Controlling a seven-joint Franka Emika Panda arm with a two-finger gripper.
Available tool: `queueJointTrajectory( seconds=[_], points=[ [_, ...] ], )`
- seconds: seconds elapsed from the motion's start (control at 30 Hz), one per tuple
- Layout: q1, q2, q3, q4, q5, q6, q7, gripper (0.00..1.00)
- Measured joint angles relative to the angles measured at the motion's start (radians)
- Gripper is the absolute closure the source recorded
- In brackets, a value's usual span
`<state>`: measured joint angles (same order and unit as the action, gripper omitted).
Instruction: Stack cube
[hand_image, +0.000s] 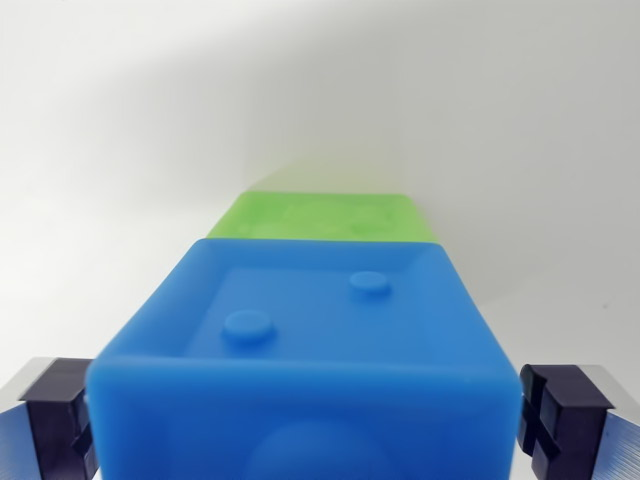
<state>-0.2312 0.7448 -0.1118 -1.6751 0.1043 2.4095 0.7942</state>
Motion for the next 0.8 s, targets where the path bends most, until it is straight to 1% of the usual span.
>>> queueJointTrajectory(
  seconds=[0.3, 0.8],
  points=[
    [0.001, -0.025, -0.002, -0.003, 0.0, -0.018, 0.0, 0.0],
    [0.007, -0.103, -0.011, -0.009, -0.004, -0.09, 0.002, 0.0]
  ],
)
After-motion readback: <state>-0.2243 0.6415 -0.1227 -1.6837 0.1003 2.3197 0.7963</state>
